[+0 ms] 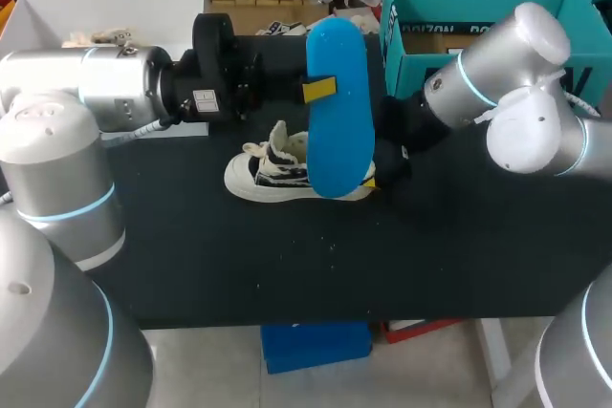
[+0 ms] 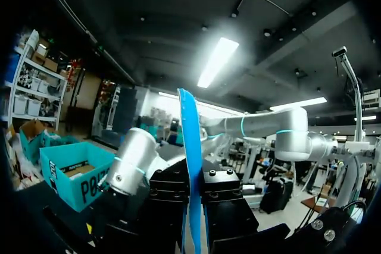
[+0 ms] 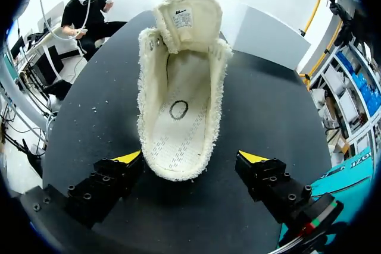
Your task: Take the shoe out of the shoebox, open the shoe tongue, remove and reinsert the insole, then place the shoe into the shoebox
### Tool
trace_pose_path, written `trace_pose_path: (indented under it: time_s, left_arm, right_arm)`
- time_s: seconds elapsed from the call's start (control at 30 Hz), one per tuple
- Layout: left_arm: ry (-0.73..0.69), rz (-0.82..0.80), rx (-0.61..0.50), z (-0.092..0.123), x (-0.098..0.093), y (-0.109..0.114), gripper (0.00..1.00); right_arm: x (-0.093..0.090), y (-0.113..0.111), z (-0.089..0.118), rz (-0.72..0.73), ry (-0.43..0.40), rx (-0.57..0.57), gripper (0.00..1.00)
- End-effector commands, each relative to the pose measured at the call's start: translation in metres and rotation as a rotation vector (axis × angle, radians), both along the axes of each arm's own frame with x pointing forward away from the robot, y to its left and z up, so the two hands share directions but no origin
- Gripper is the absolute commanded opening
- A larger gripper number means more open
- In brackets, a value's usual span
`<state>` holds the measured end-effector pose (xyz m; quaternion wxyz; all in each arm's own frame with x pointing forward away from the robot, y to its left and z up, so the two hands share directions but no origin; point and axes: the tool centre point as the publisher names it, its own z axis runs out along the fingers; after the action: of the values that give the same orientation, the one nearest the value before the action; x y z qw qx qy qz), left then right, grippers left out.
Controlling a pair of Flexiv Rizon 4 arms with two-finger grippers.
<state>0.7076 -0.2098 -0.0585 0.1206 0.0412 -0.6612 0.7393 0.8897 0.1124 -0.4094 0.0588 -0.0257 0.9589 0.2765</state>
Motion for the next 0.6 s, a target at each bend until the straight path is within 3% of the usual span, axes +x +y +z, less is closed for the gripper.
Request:
trace_pose_path:
  time_s: [0.03, 0.3, 0.6]
  left_arm:
    - [-0.002, 0.006, -0.001, -0.001, 0.000, -0.003, 0.00]
    - [-0.002, 0.006, -0.001, -0.001, 0.000, -0.003, 0.00]
    - [-0.002, 0.006, -0.001, -0.001, 0.000, -0.003, 0.00]
  right_arm:
    - [0.005, 0.009, 0.010, -0.021, -0.001, -0.237, 1.00]
    - [0.013, 0.018, 0.018, -0.020, -0.009, -0.367, 1.00]
    - [0.020, 0.032, 0.026, 0.003, -0.017, -0.441, 1.00]
